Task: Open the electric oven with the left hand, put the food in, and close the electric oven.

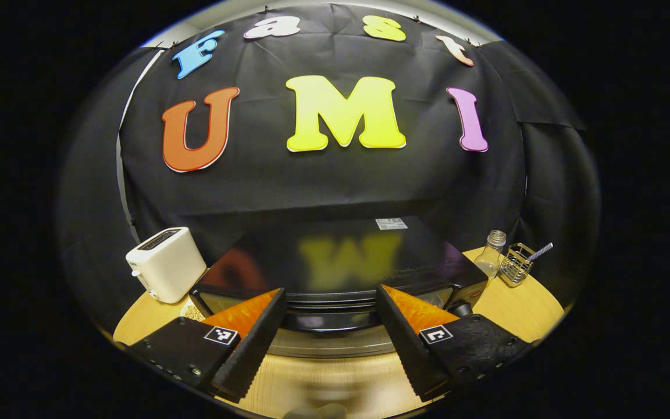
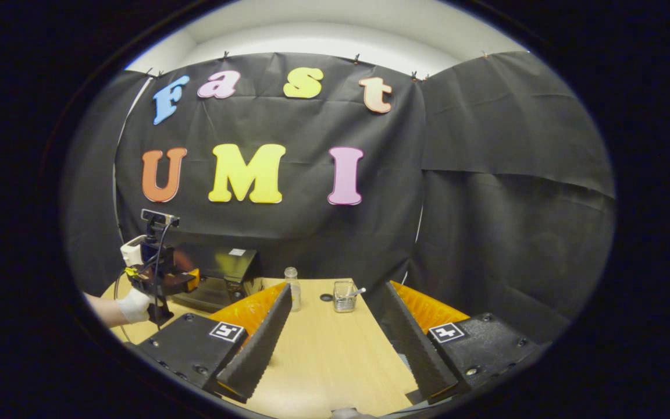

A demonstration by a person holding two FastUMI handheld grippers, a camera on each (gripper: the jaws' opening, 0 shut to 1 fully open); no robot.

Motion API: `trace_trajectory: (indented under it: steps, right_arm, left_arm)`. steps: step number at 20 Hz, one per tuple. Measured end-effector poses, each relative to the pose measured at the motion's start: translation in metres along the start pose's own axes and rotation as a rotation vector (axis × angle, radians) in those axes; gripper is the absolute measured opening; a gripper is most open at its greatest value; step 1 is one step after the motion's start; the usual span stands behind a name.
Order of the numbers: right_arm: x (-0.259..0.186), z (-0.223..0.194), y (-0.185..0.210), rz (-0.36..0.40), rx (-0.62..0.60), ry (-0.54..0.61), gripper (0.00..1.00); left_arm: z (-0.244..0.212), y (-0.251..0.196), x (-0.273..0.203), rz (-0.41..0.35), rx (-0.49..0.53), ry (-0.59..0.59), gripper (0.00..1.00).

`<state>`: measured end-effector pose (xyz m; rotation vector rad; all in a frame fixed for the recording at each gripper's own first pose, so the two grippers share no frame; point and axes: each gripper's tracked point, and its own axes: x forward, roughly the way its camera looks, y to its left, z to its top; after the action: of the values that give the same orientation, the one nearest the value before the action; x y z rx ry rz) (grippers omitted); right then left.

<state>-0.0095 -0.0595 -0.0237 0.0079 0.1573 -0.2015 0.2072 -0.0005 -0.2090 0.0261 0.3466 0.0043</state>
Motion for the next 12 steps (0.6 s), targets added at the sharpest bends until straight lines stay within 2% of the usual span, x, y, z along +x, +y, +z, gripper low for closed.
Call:
trace_trajectory:
  steps: [12]
  right_arm:
    - [-0.014, -0.013, 0.019, 0.057, -0.014, 0.021, 1.00]
  left_arm:
    - [-0.030, -0.002, -0.050, -0.023, 0.003, 0.014, 0.98]
